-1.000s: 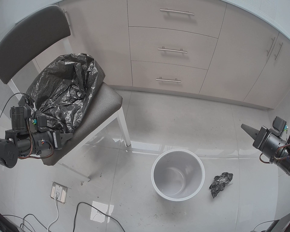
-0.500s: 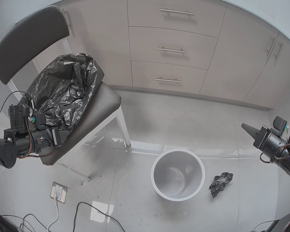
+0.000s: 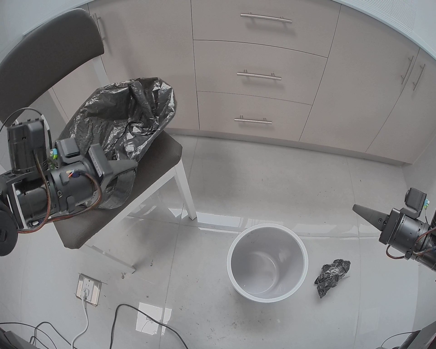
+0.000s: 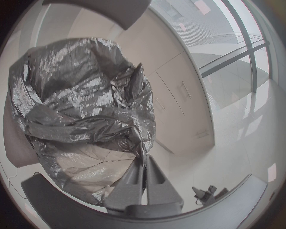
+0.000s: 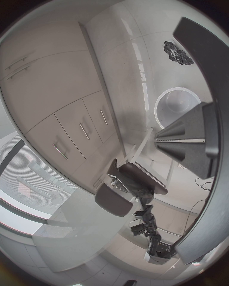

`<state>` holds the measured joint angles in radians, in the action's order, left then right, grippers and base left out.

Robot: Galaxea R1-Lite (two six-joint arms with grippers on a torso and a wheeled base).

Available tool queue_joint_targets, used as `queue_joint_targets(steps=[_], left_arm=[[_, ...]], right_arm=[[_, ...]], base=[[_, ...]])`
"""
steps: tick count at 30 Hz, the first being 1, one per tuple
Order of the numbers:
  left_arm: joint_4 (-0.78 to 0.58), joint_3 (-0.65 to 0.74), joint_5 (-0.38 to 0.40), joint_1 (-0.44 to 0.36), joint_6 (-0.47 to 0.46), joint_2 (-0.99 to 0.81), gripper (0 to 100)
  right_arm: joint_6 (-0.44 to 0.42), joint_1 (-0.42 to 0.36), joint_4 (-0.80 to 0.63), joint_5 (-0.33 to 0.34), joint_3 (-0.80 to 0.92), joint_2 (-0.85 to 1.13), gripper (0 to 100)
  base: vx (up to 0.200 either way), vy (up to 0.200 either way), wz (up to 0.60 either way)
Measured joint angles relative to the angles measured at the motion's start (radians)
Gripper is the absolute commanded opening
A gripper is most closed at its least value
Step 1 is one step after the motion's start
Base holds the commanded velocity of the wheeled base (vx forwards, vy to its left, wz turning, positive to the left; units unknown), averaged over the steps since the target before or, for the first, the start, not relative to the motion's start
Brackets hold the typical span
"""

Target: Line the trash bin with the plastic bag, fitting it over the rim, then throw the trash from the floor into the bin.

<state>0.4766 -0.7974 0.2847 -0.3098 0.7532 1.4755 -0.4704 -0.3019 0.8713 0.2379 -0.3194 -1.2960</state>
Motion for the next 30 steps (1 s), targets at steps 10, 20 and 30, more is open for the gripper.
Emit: queue_joint_targets(steps=[10, 20, 30], left_arm=[[-0.119, -0.223, -0.527, -0.373, -0.064, 0.09, 0], [-0.189, -0.373, -0.736, -0.53, -0.153, 0.189, 0], [-0.192, -0.396, -0.744, -0.652, -0.071, 0.14, 0]], right_arm=[[0.105, -0.09, -0.02, -0.038, -0.021, -0.055, 0], [0.254, -0.322, -0.037, -0.302, -0.112, -0.231, 100], [0.277, -0.512, -0.025, -0.389, -0.235, -0.38, 100]], base=[[0.0, 0.0, 0.0], [0.0, 0.0, 0.0], [0.0, 0.0, 0.0]])
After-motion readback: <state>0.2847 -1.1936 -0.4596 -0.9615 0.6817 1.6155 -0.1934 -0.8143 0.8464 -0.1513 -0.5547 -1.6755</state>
